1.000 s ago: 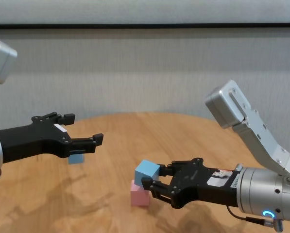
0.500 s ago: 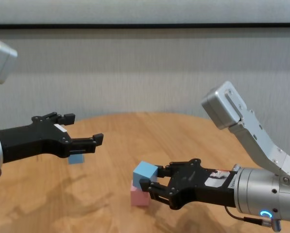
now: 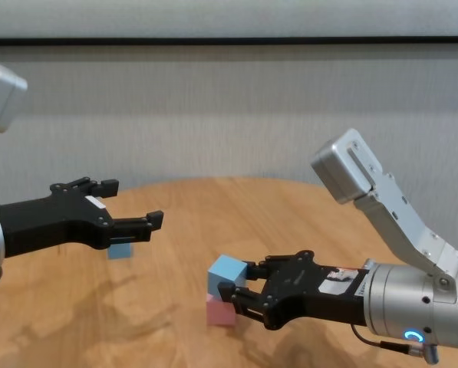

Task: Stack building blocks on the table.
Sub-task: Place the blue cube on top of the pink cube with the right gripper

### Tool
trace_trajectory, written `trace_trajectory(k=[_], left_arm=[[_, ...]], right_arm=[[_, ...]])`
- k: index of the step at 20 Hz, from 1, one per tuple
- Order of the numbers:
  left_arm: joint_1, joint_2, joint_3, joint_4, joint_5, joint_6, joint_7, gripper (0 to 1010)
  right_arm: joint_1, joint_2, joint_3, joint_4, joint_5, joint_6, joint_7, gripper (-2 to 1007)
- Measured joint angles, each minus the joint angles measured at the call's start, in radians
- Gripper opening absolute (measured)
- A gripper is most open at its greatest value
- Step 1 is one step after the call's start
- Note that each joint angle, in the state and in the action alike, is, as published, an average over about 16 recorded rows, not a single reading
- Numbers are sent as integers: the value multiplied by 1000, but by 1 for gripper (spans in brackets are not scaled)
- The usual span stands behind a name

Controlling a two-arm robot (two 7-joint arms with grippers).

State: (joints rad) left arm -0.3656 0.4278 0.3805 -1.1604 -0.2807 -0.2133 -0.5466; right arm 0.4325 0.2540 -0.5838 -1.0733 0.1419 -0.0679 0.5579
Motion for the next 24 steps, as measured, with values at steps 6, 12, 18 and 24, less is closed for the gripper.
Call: trace_trajectory(k=[6, 12, 18, 24], left_arm=[[0, 0, 0, 0, 0, 0, 0, 999], [0, 0, 0, 0, 0, 0, 0, 999], [0, 0, 0, 0, 0, 0, 0, 999], [0, 0, 0, 0, 0, 0, 0, 999]], right_arm=[[5, -5, -1, 7, -5, 5, -1, 381], [7, -5, 1, 9, -9, 8, -4, 461], [6, -3, 9, 4, -9, 9, -6, 619], [-1, 7, 28, -27, 6, 12, -8, 821]])
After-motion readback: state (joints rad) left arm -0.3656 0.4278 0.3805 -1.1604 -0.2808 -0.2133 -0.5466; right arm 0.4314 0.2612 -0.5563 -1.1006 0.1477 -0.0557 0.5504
